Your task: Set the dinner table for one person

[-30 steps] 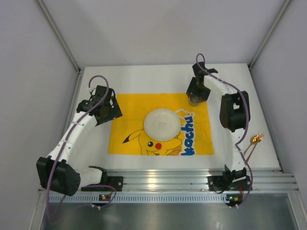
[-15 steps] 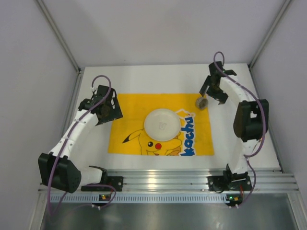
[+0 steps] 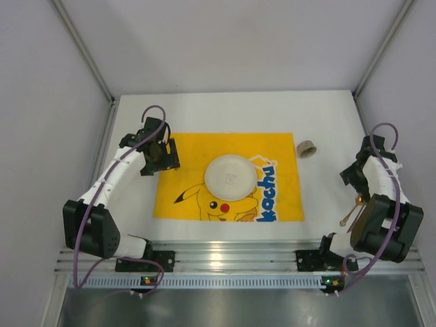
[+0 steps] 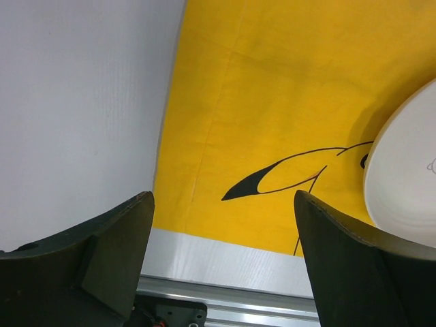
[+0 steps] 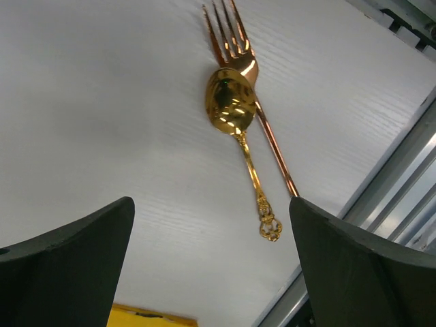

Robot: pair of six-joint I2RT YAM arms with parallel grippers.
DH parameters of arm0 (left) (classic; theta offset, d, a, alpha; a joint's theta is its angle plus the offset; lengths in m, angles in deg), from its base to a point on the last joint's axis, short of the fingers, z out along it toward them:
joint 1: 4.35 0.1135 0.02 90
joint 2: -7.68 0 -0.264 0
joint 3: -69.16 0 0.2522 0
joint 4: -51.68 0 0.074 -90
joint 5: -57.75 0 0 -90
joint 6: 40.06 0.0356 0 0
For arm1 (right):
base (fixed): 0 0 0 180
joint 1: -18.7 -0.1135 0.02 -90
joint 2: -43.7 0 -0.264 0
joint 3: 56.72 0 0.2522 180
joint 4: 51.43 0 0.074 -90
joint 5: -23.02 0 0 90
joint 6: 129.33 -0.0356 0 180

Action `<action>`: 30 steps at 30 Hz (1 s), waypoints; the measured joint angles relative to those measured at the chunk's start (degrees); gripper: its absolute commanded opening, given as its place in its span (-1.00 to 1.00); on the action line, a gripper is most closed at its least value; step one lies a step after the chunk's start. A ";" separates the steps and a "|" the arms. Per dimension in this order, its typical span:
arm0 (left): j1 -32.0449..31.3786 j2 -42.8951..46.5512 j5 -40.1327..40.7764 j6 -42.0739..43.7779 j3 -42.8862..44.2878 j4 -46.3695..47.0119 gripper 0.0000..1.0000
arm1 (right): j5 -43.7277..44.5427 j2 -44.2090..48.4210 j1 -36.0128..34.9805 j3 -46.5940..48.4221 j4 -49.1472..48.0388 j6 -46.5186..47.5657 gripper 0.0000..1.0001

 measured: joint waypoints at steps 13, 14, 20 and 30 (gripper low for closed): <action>0.00 -0.76 -1.57 -0.11 2.12 -0.07 0.75 | -25.20 -3.67 0.98 -4.66 -16.94 1.25 0.82; 0.00 -0.61 -1.57 -0.17 1.90 -0.04 0.75 | -27.19 -5.40 0.76 -3.32 -18.64 0.70 0.82; 0.00 2.56 -0.37 -1.03 0.42 -0.79 0.75 | -32.59 -16.28 0.46 11.39 -26.21 -2.03 0.82; 0.00 8.76 2.80 -3.32 -4.39 -1.66 0.75 | -33.59 -31.04 -0.83 23.65 -31.06 -5.88 0.79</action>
